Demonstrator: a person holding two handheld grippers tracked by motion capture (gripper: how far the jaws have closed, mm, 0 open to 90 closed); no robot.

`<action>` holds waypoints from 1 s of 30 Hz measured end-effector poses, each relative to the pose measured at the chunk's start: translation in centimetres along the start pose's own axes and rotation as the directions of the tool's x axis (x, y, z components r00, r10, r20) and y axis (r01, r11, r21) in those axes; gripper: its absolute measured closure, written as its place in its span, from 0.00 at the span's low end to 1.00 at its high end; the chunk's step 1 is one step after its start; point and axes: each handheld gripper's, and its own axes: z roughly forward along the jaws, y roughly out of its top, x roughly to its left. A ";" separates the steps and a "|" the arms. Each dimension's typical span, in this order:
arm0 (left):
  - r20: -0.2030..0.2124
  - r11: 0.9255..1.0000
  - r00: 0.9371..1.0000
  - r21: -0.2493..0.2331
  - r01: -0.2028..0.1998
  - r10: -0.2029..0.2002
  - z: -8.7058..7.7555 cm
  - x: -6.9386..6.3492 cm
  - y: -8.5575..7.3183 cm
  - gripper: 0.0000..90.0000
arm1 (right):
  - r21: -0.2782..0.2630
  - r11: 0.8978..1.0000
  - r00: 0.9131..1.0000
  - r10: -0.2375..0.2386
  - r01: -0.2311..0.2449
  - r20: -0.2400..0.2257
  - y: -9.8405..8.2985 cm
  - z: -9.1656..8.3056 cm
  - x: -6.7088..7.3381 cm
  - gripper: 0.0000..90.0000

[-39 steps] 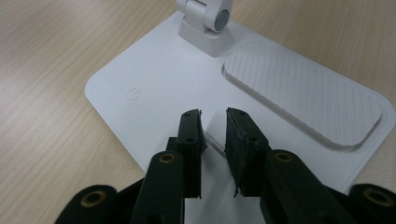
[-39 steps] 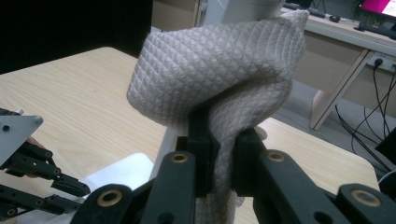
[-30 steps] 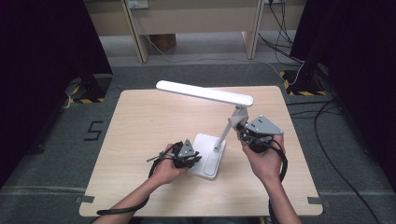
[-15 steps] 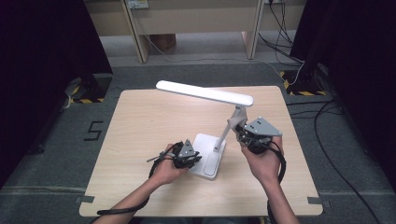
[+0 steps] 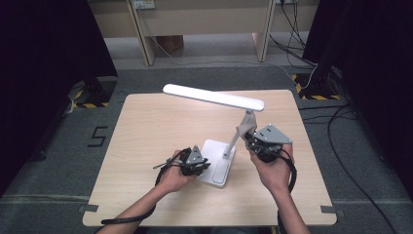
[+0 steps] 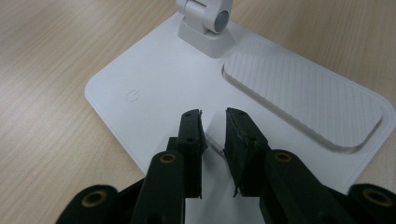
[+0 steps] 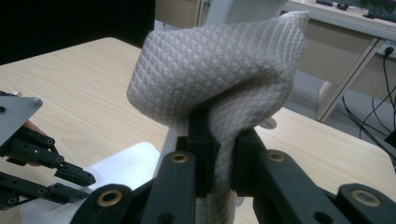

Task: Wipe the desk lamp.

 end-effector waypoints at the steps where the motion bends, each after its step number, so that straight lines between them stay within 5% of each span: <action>1: -0.001 1.000 1.000 0.005 -0.001 0.001 0.0 0.0 0.0 0.84 | 0.003 1.000 1.000 0.001 -0.001 -0.003 -0.1 0.1 0.0 0.90; 30: -0.001 1.000 1.000 0.002 -0.003 0.003 0.0 0.0 0.0 0.84 | 0.034 0.999 1.000 0.005 -0.005 -0.013 -1.5 1.3 0.5 0.90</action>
